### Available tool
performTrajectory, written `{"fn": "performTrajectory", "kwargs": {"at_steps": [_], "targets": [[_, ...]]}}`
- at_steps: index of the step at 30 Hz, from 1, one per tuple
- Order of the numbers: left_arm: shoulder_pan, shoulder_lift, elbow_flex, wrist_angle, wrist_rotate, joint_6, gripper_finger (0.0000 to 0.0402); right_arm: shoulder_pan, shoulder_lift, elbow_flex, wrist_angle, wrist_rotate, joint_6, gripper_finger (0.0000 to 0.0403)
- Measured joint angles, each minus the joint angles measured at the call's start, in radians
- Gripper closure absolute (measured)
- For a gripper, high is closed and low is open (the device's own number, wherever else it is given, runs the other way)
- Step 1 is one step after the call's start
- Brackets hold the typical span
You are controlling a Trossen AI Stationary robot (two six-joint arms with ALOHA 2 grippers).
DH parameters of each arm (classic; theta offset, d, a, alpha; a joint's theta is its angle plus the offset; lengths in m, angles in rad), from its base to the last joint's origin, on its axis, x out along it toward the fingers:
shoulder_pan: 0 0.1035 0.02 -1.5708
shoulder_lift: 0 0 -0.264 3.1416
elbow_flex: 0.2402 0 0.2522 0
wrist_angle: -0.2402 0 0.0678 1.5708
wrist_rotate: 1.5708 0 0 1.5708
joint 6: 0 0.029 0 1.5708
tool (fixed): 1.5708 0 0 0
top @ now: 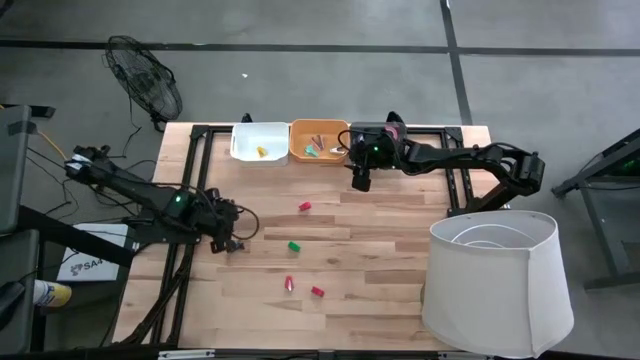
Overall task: Pick and place Stapler, Stapler remover, tape
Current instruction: Put the black staple remover into the orange bin
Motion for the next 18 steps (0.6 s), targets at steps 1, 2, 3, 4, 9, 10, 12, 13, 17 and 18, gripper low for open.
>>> {"fn": "performTrajectory", "kwargs": {"at_steps": [1,2,3,4,9,10,12,13,17,18], "targets": [[-0.015,0.000,0.000,-0.011,0.000,-0.025,0.0129,0.000,0.000,0.000,0.000,0.000,0.002,0.0216],[-0.031,0.000,0.000,-0.021,0.000,-0.050,0.0129,0.000,0.000,0.000,0.000,0.000,0.008,0.0216],[-0.047,0.000,0.000,-0.026,-0.001,-0.072,0.0129,0.000,0.000,0.000,0.000,0.000,0.013,0.0216],[-0.062,0.000,0.000,-0.025,-0.006,-0.087,0.0129,0.000,0.000,0.000,0.000,0.000,0.016,0.0216],[-0.128,0.000,0.000,-0.025,-0.021,-0.184,0.0129,0.000,0.000,0.000,0.000,0.000,0.017,0.0216],[-0.141,0.001,0.000,-0.027,-0.026,-0.203,0.0129,0.000,0.000,0.000,-0.001,0.000,0.018,0.0216],[-0.165,0.001,0.000,-0.026,-0.036,-0.241,0.0129,0.000,0.000,0.000,-0.004,-0.006,0.018,0.0216],[-0.177,0.001,0.000,-0.026,-0.036,-0.261,0.0129,0.000,0.000,0.000,-0.006,-0.012,0.018,0.0216],[-0.227,0.014,0.000,-0.023,-0.031,-0.350,0.0129,0.000,0.000,0.000,-0.016,-0.013,0.019,0.0216],[-0.239,0.022,0.000,-0.022,-0.028,-0.376,0.0129,0.000,0.000,0.000,-0.017,-0.013,0.019,0.0216]]}}
